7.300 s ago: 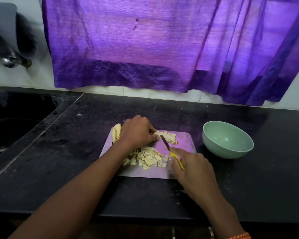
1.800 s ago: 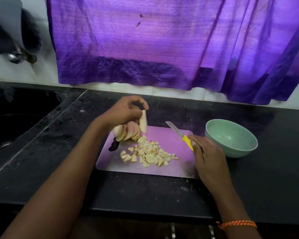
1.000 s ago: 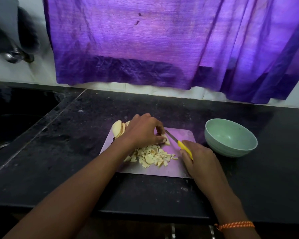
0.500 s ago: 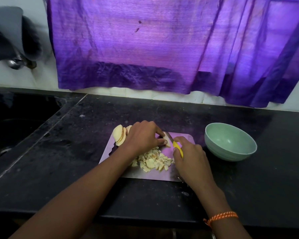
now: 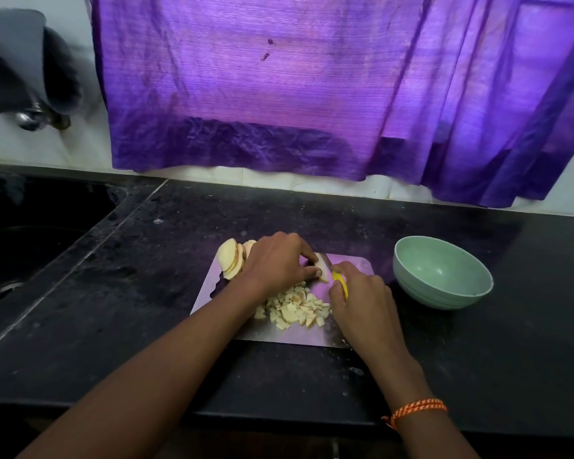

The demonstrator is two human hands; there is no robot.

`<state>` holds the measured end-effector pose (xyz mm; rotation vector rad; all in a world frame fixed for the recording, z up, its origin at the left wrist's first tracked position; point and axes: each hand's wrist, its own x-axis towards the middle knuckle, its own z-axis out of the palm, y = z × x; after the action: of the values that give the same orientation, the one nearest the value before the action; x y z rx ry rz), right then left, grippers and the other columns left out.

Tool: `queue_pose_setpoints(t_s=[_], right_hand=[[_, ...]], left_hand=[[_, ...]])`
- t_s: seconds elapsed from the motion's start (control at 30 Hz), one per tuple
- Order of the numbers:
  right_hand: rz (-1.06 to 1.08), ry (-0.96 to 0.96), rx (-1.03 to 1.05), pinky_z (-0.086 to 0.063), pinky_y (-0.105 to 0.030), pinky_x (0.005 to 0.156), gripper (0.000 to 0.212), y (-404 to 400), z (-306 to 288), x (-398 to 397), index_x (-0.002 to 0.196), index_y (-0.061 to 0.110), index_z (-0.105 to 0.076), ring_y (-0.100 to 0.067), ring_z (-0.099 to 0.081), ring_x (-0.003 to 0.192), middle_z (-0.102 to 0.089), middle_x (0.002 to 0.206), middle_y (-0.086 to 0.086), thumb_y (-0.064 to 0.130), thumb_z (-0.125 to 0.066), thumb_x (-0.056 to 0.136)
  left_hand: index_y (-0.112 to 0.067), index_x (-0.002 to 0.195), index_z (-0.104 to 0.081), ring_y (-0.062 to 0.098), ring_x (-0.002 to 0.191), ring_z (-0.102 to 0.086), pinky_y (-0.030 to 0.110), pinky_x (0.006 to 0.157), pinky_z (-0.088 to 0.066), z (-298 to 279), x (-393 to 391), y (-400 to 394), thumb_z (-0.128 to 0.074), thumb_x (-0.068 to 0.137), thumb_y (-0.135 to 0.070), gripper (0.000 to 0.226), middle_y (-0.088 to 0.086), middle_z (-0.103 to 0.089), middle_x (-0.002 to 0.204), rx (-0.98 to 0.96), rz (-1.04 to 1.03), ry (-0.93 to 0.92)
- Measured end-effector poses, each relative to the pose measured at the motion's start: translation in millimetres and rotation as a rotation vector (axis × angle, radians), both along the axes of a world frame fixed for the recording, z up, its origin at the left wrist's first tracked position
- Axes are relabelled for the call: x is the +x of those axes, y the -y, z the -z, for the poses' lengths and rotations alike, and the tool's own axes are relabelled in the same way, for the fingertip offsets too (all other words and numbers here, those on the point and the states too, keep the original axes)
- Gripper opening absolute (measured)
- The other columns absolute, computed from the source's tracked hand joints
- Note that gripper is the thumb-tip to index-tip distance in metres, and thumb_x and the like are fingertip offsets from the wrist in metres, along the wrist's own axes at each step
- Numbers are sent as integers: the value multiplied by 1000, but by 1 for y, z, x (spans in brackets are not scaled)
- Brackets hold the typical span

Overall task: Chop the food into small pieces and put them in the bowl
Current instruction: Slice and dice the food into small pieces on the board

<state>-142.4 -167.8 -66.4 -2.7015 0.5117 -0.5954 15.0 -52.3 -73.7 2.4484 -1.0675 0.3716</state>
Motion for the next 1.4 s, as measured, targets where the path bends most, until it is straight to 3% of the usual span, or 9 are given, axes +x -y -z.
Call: queue_pose_setpoints(t_s=[0.17, 0.33, 0.43, 0.67, 0.87, 1.07, 1.23, 1.4], right_hand=[[5, 5, 30, -24, -14, 51, 40, -6, -7, -3, 147, 24, -51, -10, -39, 76, -66, 110, -6, 30, -46, 107], [-21, 3, 41, -45, -28, 66, 38, 0, 3, 2, 140, 23, -58, -14, -55, 83, -67, 105, -4, 32, -47, 105], [-19, 5, 18, -38, -27, 64, 36, 2, 3, 2, 138, 24, -59, -15, -50, 80, -67, 104, -5, 32, -47, 105], [-11, -10, 4, -24, -14, 53, 41, -4, -4, -2, 148, 25, -51, -11, -44, 78, -67, 110, -5, 31, -45, 108], [-61, -7, 15, -53, -33, 65, 34, 2, 8, 3, 133, 28, -60, -14, -59, 80, -65, 95, 1, 35, -46, 103], [-79, -20, -13, -33, -33, 63, 27, -2, 7, -8, 127, 27, -59, -19, -46, 76, -60, 92, 0, 34, -45, 104], [-62, -27, -13, -33, -35, 68, 37, -7, 9, -25, 139, 30, -54, -20, -42, 78, -61, 97, -4, 34, -44, 104], [-68, -25, 19, -40, -31, 67, 42, -5, 12, -43, 144, 35, -50, -16, -54, 84, -61, 97, -1, 41, -45, 103]], left_hand=[[-36, 114, -83, 8, 91, -71, 23, 58, -43, 1, 1, 1, -78, 90, -58, 32, -17, -78, 118, -3, 2, -4], [-37, 113, -83, 8, 88, -70, 24, 60, -48, 1, 1, 1, -78, 90, -57, 31, -17, -79, 114, 8, -4, -5], [-38, 112, -83, 8, 88, -71, 27, 64, -55, 3, 2, 1, -79, 89, -58, 31, -17, -79, 114, 8, -15, -12], [-36, 114, -83, 8, 91, -70, 26, 65, -53, 3, 4, 2, -79, 89, -57, 33, -19, -77, 120, 9, -4, -33], [-39, 111, -83, 8, 87, -71, 30, 67, -58, 5, 5, 1, -79, 89, -58, 30, -19, -79, 112, 12, -13, -14], [-40, 113, -82, 8, 82, -69, 26, 61, -52, 6, 4, 2, -78, 90, -58, 30, -18, -80, 110, 20, -28, 10], [-39, 115, -82, 7, 82, -69, 24, 57, -47, 4, 2, 4, -76, 91, -58, 32, -19, -79, 113, 27, -46, 10], [-37, 118, -81, 7, 82, -69, 24, 55, -42, 1, -1, 4, -75, 91, -60, 36, -17, -79, 113, 49, -79, 33]])
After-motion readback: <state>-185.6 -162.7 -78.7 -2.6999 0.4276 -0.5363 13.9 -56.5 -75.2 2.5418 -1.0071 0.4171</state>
